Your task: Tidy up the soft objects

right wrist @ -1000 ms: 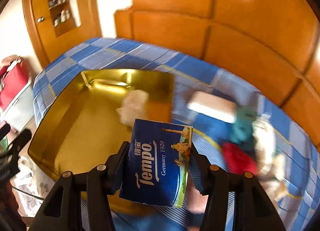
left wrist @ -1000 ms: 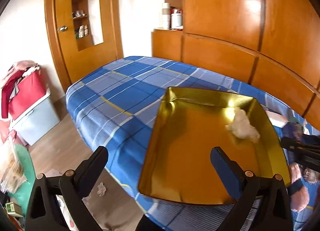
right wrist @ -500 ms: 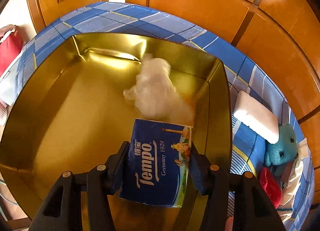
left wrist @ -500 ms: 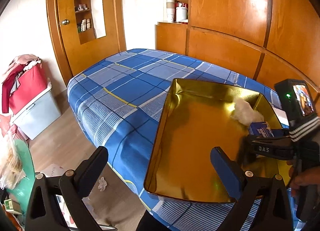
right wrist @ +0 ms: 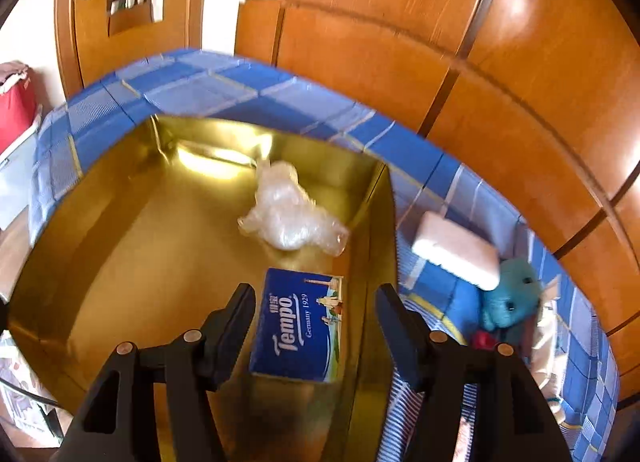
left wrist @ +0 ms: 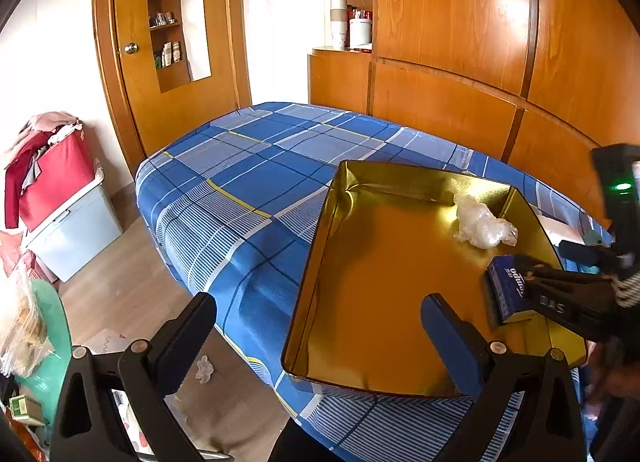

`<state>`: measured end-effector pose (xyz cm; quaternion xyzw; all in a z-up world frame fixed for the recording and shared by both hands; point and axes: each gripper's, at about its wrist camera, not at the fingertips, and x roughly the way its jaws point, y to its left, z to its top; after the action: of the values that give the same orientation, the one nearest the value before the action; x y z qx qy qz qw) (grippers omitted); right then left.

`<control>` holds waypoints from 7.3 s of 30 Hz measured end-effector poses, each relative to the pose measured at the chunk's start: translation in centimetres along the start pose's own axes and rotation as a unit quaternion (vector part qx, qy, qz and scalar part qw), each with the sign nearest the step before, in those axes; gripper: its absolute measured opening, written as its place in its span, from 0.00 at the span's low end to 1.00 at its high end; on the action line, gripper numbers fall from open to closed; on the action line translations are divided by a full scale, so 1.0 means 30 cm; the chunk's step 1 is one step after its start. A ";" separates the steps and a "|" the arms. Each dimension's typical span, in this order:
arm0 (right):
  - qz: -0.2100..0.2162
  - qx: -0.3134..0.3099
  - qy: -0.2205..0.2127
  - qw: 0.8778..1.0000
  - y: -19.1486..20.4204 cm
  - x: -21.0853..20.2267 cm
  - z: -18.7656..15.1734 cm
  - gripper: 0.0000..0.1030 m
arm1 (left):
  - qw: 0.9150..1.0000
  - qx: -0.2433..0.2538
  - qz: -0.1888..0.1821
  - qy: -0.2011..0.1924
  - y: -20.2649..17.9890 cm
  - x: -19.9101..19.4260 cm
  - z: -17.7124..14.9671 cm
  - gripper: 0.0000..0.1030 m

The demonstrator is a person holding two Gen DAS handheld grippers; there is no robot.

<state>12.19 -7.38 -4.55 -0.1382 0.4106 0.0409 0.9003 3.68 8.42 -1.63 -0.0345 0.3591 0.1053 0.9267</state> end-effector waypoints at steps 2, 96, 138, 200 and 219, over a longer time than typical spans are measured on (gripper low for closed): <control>-0.003 0.000 -0.016 1.000 -0.002 -0.046 -0.006 0.61 | 1.000 0.001 0.000 -0.002 -0.003 -0.006 -0.001 1.00; 0.061 0.281 0.038 0.957 -0.901 -0.083 -0.494 0.61 | 0.859 0.317 -0.383 0.122 -0.941 -0.069 -0.362 0.53; 0.048 0.227 0.059 0.971 -0.853 0.069 -0.495 0.40 | 0.978 0.059 -0.147 0.134 -0.345 0.498 0.243 0.47; 0.124 0.124 -0.060 0.983 -0.396 -0.230 -0.257 0.38 | 0.993 0.021 -0.114 0.034 -0.045 0.012 -0.069 0.72; 0.187 -0.019 0.053 0.981 0.135 0.125 -0.024 0.40 | 0.996 -0.040 -0.072 0.042 0.143 0.046 -0.067 0.72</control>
<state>13.39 -3.86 -8.67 -0.0776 0.4758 0.2089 0.8508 2.42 12.56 -3.99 -0.1012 0.3896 0.0510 0.9140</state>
